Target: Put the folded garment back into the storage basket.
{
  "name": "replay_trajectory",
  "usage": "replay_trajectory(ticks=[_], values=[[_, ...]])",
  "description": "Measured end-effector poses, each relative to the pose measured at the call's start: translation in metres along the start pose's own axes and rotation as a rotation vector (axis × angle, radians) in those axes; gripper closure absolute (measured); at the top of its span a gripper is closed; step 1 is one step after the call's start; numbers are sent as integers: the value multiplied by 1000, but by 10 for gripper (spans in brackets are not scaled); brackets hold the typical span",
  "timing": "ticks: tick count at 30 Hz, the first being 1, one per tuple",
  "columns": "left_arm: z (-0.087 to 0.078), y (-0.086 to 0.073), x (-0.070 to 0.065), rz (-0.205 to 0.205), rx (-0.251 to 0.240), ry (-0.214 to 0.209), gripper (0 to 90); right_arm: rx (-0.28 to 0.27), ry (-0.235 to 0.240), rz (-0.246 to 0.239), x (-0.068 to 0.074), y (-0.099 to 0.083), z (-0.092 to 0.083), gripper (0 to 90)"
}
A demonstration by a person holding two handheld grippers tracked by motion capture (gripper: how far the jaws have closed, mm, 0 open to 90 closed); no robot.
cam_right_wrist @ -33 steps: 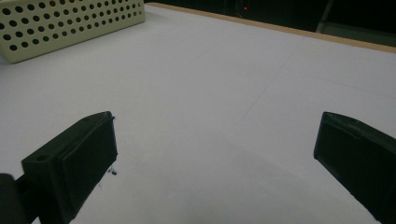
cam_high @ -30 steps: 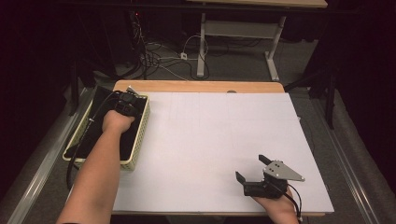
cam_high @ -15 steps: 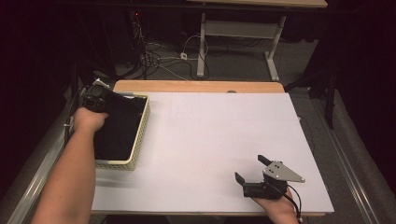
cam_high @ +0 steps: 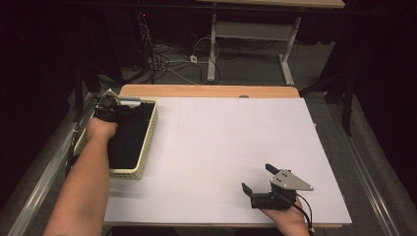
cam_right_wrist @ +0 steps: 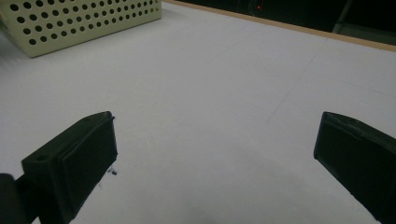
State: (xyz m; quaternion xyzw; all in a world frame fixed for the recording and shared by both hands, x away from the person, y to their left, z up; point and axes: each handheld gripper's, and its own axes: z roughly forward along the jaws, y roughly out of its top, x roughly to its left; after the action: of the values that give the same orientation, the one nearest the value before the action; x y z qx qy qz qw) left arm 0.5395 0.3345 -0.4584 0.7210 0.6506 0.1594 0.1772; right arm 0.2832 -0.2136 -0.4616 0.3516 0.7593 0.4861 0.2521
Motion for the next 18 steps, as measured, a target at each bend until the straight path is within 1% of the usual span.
replay_trajectory(ticks=[2,5,7,10,11,13,14,15,16,18], values=[[0,0,2,-10,1,-14,878,1,0,1,0,0,0,1],[-3,0,1,3,6,-18,878,2,0,-1,0,0,0,1],[-8,-1,0,12,14,-26,878,-3,-2,1,-2,0,-1,1],[-23,-4,-2,22,-5,-50,879,-10,-10,10,-5,0,-3,1],[-30,-6,-3,26,-8,-52,879,-15,-13,16,-7,0,-4,1],[-41,-11,-4,34,-11,-62,879,-21,-23,14,-10,0,-5,1],[-47,-15,-3,28,-9,-69,879,-23,-24,14,-12,0,-5,1],[-51,-19,-3,32,-1,-67,879,-22,-26,17,-14,0,-5,1],[-56,-23,-3,44,7,-64,880,-19,-29,14,-16,0,-5,2],[-64,-32,-3,48,14,-68,879,-13,-32,-4,-20,1,-5,1]])
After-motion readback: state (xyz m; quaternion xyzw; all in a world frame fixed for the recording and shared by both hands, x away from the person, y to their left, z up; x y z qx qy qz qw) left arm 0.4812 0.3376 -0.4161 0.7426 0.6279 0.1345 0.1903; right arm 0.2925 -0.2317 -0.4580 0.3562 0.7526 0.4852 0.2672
